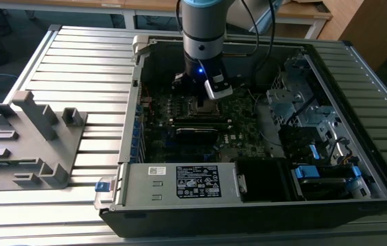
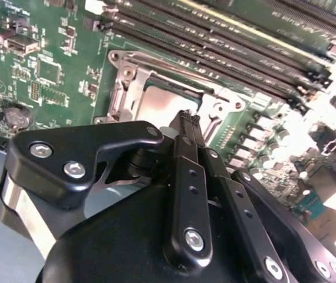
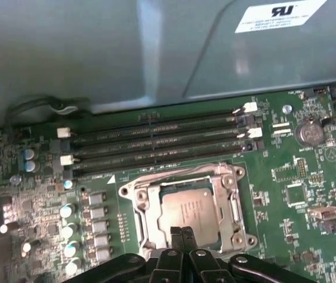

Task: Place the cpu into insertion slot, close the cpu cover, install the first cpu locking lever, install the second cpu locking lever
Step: 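Install the second cpu locking lever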

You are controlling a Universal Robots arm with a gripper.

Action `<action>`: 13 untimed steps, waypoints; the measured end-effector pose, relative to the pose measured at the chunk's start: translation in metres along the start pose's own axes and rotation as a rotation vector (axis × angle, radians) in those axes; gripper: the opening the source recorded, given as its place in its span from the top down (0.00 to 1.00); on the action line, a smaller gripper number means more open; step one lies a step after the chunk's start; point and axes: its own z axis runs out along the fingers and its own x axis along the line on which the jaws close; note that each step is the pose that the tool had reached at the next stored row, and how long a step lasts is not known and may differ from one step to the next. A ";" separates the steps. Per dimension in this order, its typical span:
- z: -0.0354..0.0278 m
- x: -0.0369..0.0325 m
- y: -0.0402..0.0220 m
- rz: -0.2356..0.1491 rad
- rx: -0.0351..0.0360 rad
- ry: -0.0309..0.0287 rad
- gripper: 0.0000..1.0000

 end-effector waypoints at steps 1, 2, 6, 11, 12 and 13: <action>0.0005 -0.0016 0.0010 0.000 0.0000 0.0000 0.89; 0.0009 -0.0036 0.0018 0.000 0.0000 0.0000 0.89; 0.0016 -0.0058 0.0052 0.000 0.0001 -0.0001 0.89; 0.0005 -0.0059 0.0061 0.000 0.0000 0.0001 0.89; 0.0005 -0.0059 0.0061 0.000 0.0000 0.0000 0.89; 0.0005 -0.0059 0.0061 0.000 0.0000 0.0000 0.89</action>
